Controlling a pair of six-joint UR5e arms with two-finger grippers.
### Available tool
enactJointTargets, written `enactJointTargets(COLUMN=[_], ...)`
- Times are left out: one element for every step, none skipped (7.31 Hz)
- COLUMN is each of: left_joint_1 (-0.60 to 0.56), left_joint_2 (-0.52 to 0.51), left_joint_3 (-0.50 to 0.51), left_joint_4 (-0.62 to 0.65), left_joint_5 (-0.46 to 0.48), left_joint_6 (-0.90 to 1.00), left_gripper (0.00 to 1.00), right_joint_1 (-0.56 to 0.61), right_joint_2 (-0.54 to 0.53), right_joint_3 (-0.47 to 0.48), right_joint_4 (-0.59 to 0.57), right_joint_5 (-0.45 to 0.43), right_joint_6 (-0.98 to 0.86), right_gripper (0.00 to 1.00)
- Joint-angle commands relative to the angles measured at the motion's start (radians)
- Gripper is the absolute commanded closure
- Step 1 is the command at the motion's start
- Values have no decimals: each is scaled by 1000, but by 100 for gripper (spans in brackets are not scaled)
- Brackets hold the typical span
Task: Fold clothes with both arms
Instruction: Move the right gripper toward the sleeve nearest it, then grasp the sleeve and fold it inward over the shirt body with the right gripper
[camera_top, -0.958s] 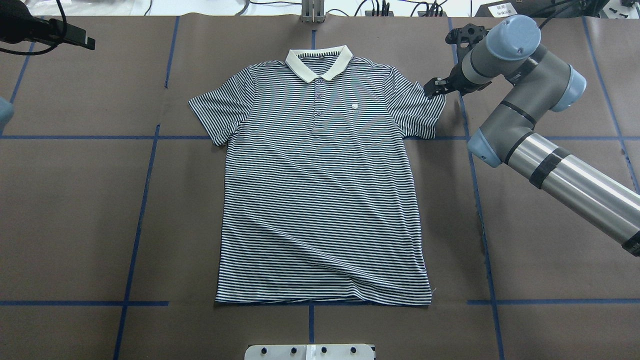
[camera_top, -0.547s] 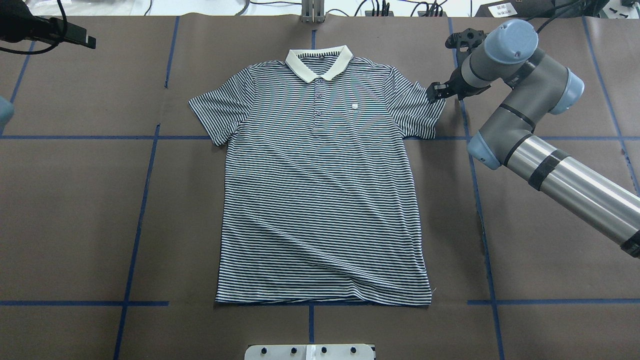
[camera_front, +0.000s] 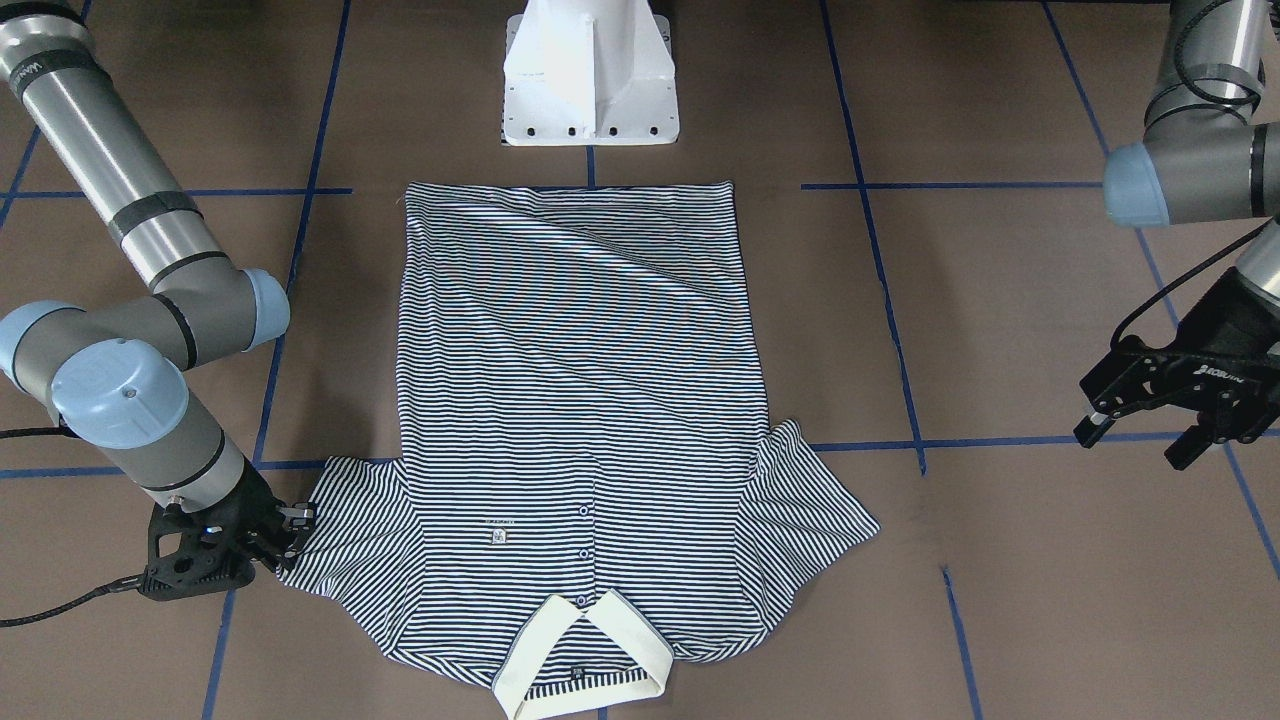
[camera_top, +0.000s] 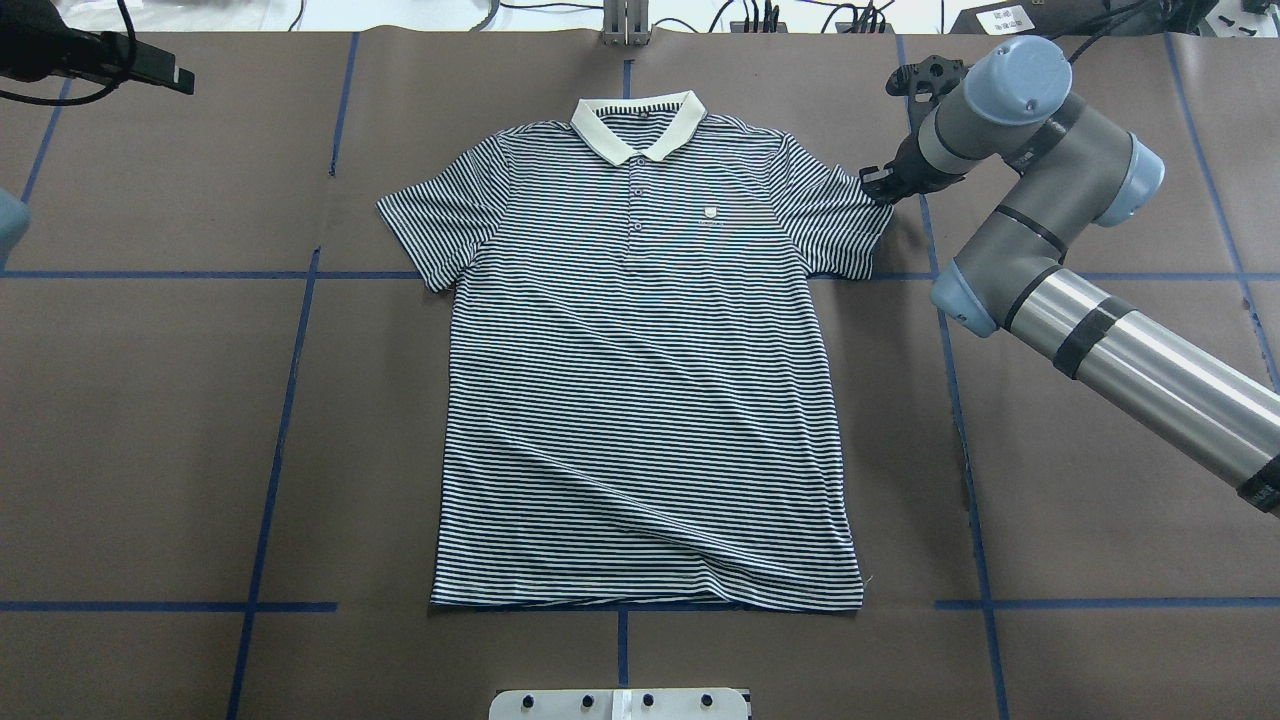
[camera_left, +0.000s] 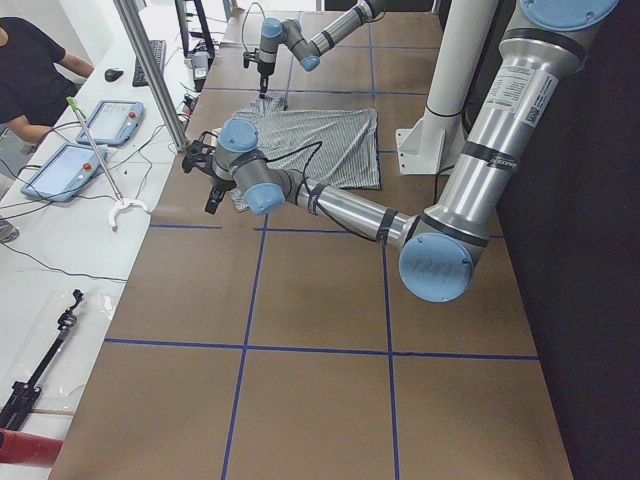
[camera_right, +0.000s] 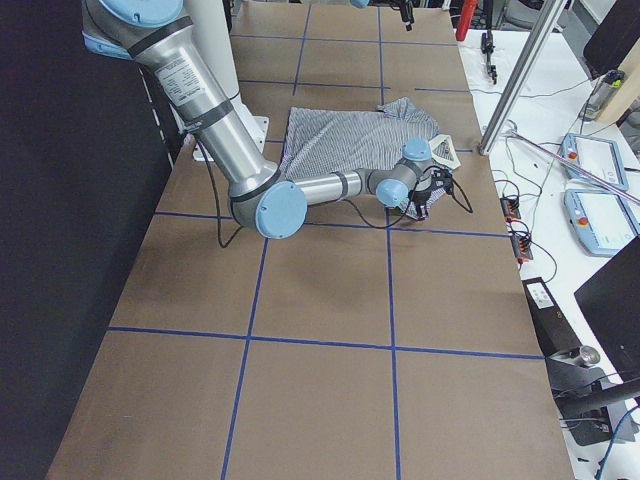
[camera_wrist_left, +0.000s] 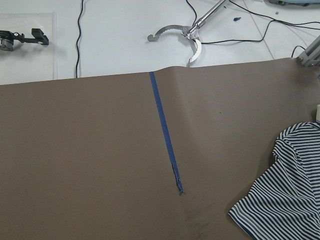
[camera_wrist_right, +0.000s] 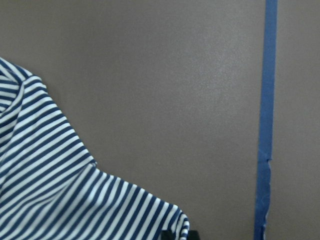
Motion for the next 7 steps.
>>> enactJointTargets(left_joint_1=[2, 2, 2, 2, 2, 3, 3], left_joint_2=[-12, -16, -16, -27, -27, -26, -24], left_joint_3=[6, 13, 16, 38, 41, 43, 43], left_joint_4=[1, -1, -3, -4, -13, -16, -18], left_joint_5=[0, 0, 0, 0, 0, 0, 0], left_joint_6=[-6, -7, -4, -3, -3, -4, -4], left_gripper=[0, 0, 0, 0, 0, 0, 0], right_joint_1=[17, 40, 42, 35, 13, -5, -37], right_joint_2=[18, 16, 6, 21, 60, 115, 172], right_joint_3=[5, 42, 91, 99, 97, 97, 70], right_joint_4=[-5, -7, -8, -7, -19, -90, -108], right_joint_5=[79, 177, 236, 244, 242, 233, 153], right_joint_6=[-21, -22, -21, -21, -6, 25, 42], right_gripper=[100, 100, 100, 100, 100, 100, 100])
